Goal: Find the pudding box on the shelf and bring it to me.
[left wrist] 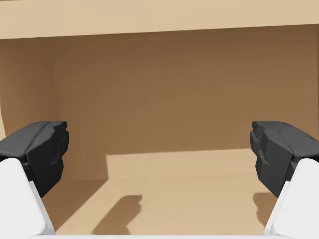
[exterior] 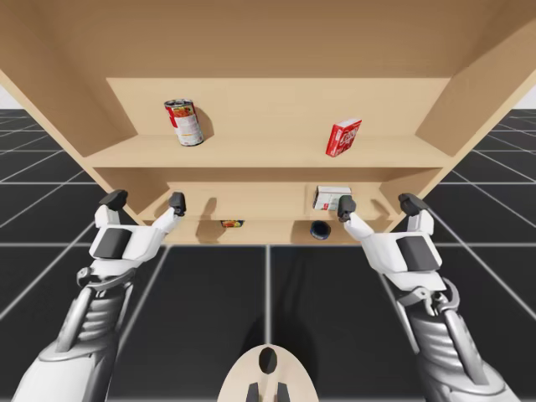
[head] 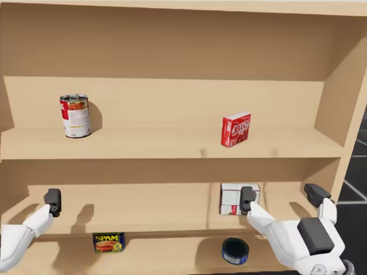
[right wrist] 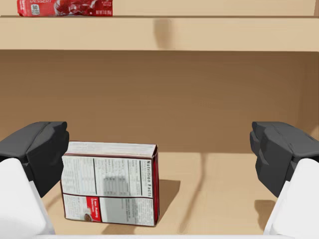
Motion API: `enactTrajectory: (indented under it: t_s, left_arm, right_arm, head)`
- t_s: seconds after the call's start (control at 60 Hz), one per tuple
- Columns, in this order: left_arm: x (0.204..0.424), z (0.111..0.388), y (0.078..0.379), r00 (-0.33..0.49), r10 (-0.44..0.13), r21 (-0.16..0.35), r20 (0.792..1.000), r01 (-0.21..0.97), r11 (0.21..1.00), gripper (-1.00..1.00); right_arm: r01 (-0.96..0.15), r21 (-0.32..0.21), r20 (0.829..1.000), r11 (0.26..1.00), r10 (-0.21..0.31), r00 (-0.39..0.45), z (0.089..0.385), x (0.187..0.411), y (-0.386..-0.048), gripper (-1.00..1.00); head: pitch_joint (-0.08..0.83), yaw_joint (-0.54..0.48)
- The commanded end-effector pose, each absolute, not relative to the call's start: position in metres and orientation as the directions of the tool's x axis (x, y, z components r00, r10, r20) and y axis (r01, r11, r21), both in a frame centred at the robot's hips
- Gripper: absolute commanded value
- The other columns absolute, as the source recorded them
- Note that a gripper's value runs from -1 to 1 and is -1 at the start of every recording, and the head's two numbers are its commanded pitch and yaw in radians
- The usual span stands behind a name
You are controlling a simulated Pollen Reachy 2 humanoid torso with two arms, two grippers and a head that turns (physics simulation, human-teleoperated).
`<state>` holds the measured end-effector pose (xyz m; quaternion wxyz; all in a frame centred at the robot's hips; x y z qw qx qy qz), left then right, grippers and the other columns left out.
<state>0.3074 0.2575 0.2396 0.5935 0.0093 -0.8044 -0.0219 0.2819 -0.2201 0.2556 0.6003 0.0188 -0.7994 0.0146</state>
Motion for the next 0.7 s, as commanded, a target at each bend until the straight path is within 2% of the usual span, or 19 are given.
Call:
enactTrajectory:
  t_s: [0.017, 0.267, 0.367, 0.483, 0.583, 0.633, 0.7]
  left_arm:
    - [0.308, 0.239, 0.256, -0.294, -0.051, 0.057, 0.955, 0.013, 0.998, -1.0]
    - [0.308, 0.238, 0.255, -0.292, -0.053, 0.062, 0.955, 0.021, 0.998, -1.0]
    - [0.309, 0.237, 0.255, -0.29, -0.052, 0.06, 0.956, 0.02, 0.998, -1.0]
    - [0.308, 0.238, 0.256, -0.288, -0.048, 0.055, 0.957, 0.017, 0.998, -1.0]
    - [0.308, 0.238, 0.256, -0.285, -0.041, 0.047, 0.958, 0.016, 0.999, -1.0]
    - [0.308, 0.239, 0.257, -0.286, -0.038, 0.045, 0.958, 0.016, 0.999, -1.0]
    - [0.307, 0.239, 0.258, -0.285, -0.034, 0.04, 0.958, 0.016, 0.999, -1.0]
  right_arm:
    - [-0.047, 0.015, 0.962, 0.999, -0.027, -0.272, 0.253, 0.283, -0.217, -1.0]
    - [-0.047, -0.018, 0.959, 0.999, 0.003, -0.284, 0.252, 0.283, -0.216, -1.0]
    - [-0.052, -0.016, 0.961, 0.999, 0.001, -0.277, 0.252, 0.282, -0.215, -1.0]
    - [-0.09, 0.014, 0.97, 0.996, -0.035, -0.241, 0.253, 0.277, -0.209, -1.0]
    - [-0.11, 0.081, 0.977, 0.991, -0.101, -0.187, 0.256, 0.266, -0.196, -1.0]
    - [-0.09, 0.051, 0.979, 0.995, -0.068, -0.194, 0.259, 0.259, -0.188, -1.0]
    - [-0.082, 0.058, 0.981, 0.995, -0.072, -0.179, 0.263, 0.253, -0.182, -1.0]
  head:
    - [0.278, -0.12]
    - [0.419, -0.28]
    - [0.439, -0.29]
    - [0.44, -0.28]
    - [0.434, -0.27]
    - [0.435, -0.26]
    - [0.436, -0.26]
